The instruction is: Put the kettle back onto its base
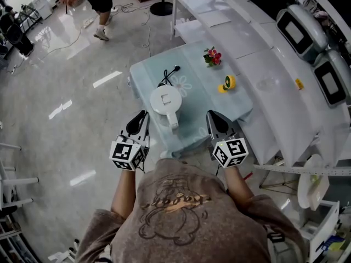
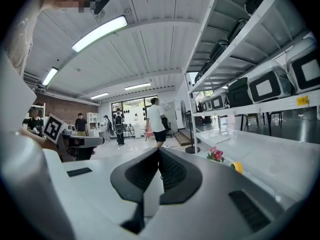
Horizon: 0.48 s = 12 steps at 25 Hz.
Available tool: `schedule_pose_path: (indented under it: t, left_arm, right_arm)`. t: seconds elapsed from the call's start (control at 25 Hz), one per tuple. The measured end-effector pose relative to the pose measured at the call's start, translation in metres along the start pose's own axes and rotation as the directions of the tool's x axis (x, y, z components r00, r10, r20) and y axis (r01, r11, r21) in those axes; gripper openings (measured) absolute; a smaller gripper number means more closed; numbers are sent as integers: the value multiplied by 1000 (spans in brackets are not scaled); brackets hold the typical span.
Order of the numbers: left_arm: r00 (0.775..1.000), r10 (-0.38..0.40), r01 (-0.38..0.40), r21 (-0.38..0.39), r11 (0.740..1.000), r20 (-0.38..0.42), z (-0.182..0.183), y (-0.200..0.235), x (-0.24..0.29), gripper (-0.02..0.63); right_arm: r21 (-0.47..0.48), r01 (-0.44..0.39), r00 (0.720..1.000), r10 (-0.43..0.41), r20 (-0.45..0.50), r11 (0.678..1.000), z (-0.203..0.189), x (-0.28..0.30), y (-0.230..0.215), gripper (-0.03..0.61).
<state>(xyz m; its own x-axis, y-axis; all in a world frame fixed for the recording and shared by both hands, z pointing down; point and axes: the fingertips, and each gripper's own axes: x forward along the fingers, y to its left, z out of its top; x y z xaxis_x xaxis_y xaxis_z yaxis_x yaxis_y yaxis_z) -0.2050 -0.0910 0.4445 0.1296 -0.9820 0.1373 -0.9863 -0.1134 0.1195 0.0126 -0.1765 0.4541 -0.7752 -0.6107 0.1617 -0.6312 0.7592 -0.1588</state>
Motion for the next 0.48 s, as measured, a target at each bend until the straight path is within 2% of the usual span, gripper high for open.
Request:
schedule_pose_path:
  t: [0.2, 0.48]
  left_arm:
    - [999, 36, -36, -7, 999, -12, -12, 10, -1, 21]
    - [999, 28, -29, -30, 999, -22, -14, 7, 1, 21]
  right_arm:
    - [-8, 4, 1000, -4, -15, 1000, -9, 1, 2, -3]
    - [-15, 18, 999, -18, -27, 1000, -14, 2, 2, -5]
